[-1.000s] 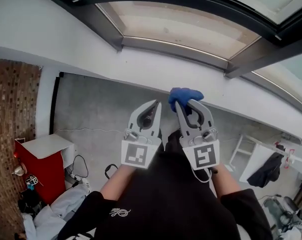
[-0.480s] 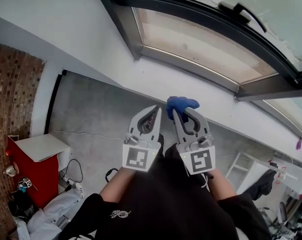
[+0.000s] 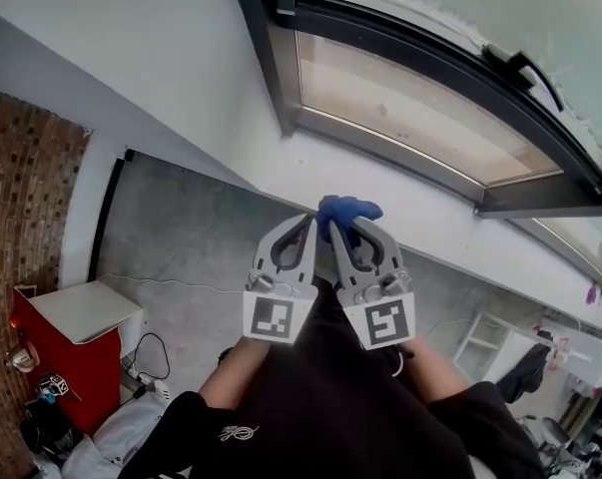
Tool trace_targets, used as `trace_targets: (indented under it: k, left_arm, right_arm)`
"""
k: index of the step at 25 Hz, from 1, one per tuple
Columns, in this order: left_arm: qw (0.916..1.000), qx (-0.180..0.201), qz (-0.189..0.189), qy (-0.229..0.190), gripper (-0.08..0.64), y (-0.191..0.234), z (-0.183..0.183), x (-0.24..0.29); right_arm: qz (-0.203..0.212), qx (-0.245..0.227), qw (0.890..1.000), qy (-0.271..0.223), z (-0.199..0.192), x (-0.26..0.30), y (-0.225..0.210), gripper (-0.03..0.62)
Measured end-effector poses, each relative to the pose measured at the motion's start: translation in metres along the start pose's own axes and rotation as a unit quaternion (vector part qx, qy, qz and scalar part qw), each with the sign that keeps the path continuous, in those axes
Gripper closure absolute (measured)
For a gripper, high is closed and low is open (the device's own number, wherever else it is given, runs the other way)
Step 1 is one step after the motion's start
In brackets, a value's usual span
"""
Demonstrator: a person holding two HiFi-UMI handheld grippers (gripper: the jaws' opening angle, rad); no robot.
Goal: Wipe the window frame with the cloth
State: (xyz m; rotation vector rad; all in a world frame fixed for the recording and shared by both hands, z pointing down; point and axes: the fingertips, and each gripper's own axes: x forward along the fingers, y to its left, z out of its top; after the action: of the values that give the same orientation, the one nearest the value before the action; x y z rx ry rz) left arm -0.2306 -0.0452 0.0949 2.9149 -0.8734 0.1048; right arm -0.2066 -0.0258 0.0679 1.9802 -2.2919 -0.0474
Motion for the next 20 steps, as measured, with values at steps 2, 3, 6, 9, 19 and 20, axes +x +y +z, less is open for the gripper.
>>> trace_targets:
  k: [2, 3, 6, 9, 19, 20]
  left_arm:
    - [1.0, 0.0, 0.004, 0.004, 0.555, 0.008, -0.004, 0.003]
    - [1.0, -0.001, 0.006, 0.007, 0.555, 0.011, -0.006, 0.004]
    - [0.9998, -0.004, 0.018, 0.01, 0.555, 0.023, -0.01, 0.01]
    - [0.9996, 0.003, 0.026, 0.012, 0.555, 0.037, -0.011, 0.02]
    - [0.9977, 0.009, 0.059, 0.034, 0.555, 0.082, -0.012, 0.079]
    - [0.9974, 0.012, 0.062, 0.036, 0.555, 0.084, -0.013, 0.086]
  right_arm:
    - [0.004, -0.002, 1.0, -0.003, 0.0, 0.009, 0.0, 0.569]
    - [0.005, -0.001, 1.0, -0.005, 0.0, 0.014, -0.001, 0.569]
    - [0.01, -0.001, 1.0, -0.007, -0.001, 0.03, -0.005, 0.569]
    - [0.019, -0.002, 1.0, -0.005, -0.005, 0.05, -0.01, 0.569]
    - [0.01, 0.02, 0.999, -0.027, -0.006, 0.125, -0.056, 0.569]
    - [0.009, 0.024, 0.999, -0.027, -0.009, 0.13, -0.061, 0.569]
